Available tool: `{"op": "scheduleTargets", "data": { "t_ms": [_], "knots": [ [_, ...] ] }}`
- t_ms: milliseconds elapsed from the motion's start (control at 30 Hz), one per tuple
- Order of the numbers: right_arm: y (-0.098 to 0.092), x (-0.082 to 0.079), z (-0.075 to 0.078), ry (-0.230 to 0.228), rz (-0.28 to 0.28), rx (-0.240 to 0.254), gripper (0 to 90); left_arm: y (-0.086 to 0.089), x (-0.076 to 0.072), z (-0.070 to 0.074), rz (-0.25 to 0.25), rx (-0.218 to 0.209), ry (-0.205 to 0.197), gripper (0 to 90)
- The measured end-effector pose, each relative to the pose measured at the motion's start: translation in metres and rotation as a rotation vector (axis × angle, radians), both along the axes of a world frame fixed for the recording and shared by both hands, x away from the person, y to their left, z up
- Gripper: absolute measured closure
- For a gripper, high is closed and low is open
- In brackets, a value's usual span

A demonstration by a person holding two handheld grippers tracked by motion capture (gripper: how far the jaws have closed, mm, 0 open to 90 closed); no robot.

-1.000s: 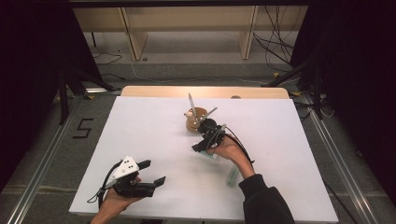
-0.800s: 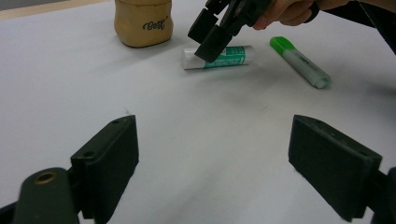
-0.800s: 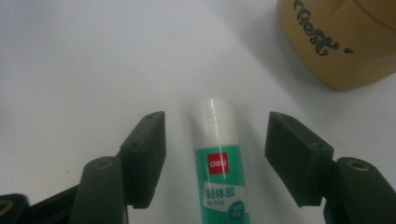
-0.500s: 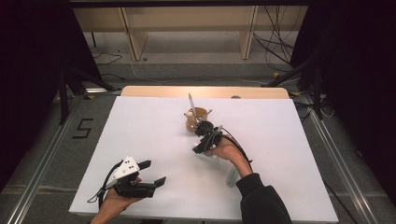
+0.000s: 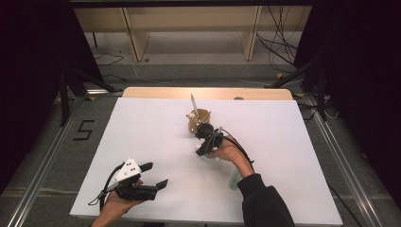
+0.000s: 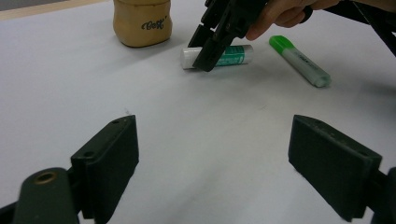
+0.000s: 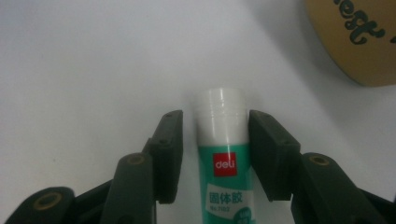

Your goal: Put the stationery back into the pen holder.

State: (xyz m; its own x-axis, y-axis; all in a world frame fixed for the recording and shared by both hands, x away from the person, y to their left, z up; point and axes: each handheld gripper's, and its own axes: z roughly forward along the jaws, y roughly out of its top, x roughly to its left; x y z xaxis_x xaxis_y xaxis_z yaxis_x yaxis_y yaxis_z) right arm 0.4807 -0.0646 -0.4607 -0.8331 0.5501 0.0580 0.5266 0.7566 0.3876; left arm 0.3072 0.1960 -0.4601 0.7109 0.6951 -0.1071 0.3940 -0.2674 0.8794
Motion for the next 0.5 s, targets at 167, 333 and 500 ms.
{"op": "scheduleTargets", "data": {
  "t_ms": [167, 333, 500],
  "knots": [
    [0.008, -0.001, -0.002, -0.013, 0.02, -0.042, 60.3, 0.0, 0.0, 0.0, -0.003, 0.002, 0.002, 15.9],
    [0.012, -0.002, -0.001, -0.03, 0.017, -0.075, 64.7, 0.0, 0.0, 0.0, -0.003, 0.0, 0.001, 15.9],
    [0.012, -0.001, 0.0, -0.021, 0.016, -0.078, 65.3, 0.0, 0.0, 0.0, -0.002, 0.0, 0.002, 15.9]
  ]
}}
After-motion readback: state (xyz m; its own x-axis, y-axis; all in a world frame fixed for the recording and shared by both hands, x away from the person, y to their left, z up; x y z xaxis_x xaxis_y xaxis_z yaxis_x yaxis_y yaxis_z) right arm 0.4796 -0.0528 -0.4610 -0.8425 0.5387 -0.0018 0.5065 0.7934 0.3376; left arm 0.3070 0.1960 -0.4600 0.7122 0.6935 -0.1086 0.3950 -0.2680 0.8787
